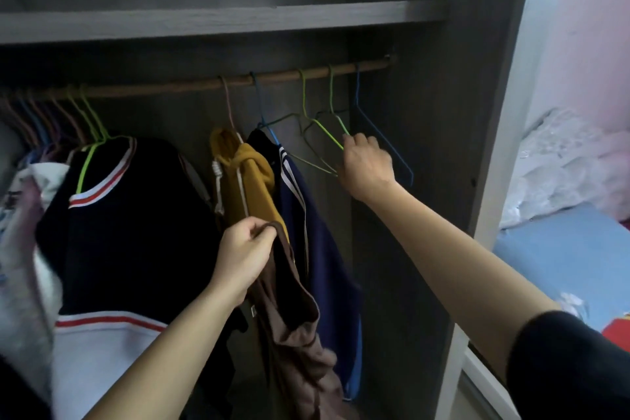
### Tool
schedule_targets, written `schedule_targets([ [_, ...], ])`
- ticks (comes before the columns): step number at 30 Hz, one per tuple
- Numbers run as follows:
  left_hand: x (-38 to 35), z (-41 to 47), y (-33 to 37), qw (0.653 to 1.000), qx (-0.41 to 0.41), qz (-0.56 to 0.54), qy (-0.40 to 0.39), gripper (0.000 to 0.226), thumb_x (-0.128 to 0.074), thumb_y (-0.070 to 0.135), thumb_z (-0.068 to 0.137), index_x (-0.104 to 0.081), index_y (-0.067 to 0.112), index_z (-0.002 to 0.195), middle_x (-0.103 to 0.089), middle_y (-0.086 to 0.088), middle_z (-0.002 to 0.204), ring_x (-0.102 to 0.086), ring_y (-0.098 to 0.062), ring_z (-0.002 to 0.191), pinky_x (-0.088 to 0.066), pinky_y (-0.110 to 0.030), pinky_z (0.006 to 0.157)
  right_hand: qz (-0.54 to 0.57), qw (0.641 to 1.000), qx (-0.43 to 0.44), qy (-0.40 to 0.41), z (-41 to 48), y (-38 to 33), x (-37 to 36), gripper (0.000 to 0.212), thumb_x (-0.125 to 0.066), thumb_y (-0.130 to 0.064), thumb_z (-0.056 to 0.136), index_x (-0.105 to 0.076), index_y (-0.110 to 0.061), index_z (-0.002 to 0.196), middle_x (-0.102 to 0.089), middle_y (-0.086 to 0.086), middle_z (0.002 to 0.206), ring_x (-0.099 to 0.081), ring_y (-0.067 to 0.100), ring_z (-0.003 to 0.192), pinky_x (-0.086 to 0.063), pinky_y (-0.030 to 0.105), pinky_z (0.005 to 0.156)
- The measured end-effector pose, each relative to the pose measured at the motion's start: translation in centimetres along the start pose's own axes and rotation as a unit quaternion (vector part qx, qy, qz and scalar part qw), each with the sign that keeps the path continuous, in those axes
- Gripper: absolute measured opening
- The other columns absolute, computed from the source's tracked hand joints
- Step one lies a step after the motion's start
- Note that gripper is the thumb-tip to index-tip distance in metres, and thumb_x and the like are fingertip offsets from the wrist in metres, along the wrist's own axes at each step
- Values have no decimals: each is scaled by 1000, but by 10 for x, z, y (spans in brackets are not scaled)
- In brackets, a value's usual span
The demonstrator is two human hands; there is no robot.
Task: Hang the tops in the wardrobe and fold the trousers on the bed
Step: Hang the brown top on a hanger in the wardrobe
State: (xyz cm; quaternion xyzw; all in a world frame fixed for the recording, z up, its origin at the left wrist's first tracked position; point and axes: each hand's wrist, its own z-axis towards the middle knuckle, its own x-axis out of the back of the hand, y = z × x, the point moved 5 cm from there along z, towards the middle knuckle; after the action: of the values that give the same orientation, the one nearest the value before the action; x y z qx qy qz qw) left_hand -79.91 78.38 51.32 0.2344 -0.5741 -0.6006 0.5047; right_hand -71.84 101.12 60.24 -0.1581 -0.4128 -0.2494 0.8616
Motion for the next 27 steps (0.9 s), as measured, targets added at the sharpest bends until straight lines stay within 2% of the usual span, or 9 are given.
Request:
schedule_targets([
  [3,8,-8,4,999,-4,19,32,13,-59,25,84,-69,22,77,-71,4,71,-68,-15,71,-52,-28,61,-35,997,19,-69,10,1,-15,50,-58,-14,90,-42,-9,137,-60,13,127,-57,34,116,-47,41,84],
  [5,14,-13,5,998,-4,29,50,12,-60,24,85,-69,20,78,-71,3,72,-68,-15,72,-53,-30,63,14,996,14,-87,10,0,-22,34,-54,-14,93,-50,-10,126,-65,16,118,-63,39,107,-47,40,77],
  [7,19,-19,6,998,-1,33,58,12,-60,23,87,-69,19,79,-71,1,74,-68,-18,74,-55,-33,66,63,994,0,-93,7,-3,-26,29,-52,-25,96,-55,-10,121,-61,17,120,-61,39,107,-48,41,77],
  [11,24,-29,9,997,9,35,69,14,-58,20,88,-69,16,81,-71,-6,77,-68,-23,77,-57,-40,70,83,990,-20,-115,3,-11,-33,59,-53,-44,96,-39,-8,141,-42,18,139,-48,37,124,-47,44,91],
  [13,26,-33,10,997,15,33,73,14,-57,19,89,-69,16,81,-71,-8,78,-68,-25,77,-57,-40,70,143,974,-42,-173,1,-13,-41,76,-54,-43,97,-19,-7,154,-42,20,146,-47,38,130,-45,43,99],
  [15,28,-37,10,996,19,32,75,15,-57,20,89,-68,17,81,-71,-8,78,-68,-25,77,-57,-37,68,208,952,-70,-211,0,-14,-49,82,-56,-38,98,-9,-6,157,-45,21,146,-47,38,132,-43,41,103],
  [18,34,-43,9,996,24,32,75,16,-57,20,90,-68,16,79,-70,-8,75,-68,-24,75,-53,-31,62,261,935,-89,-225,-1,-19,-56,76,-56,-33,99,-14,-4,155,-45,22,147,-44,37,135,-40,38,106],
  [23,43,-51,9,997,32,40,60,19,-57,19,91,-67,18,75,-67,3,65,-65,-14,65,-46,-22,53,386,872,-141,-265,-5,-35,-65,84,-59,-50,94,-23,-2,153,-32,17,157,-34,32,143,-33,36,111],
  [27,50,-56,7,997,28,41,50,17,-57,19,92,-68,17,78,-68,-3,71,-66,-17,70,-48,-27,59,464,839,-183,-219,4,-53,-67,57,-40,-41,103,-42,-2,143,-45,21,146,-47,37,131,-40,40,105],
])
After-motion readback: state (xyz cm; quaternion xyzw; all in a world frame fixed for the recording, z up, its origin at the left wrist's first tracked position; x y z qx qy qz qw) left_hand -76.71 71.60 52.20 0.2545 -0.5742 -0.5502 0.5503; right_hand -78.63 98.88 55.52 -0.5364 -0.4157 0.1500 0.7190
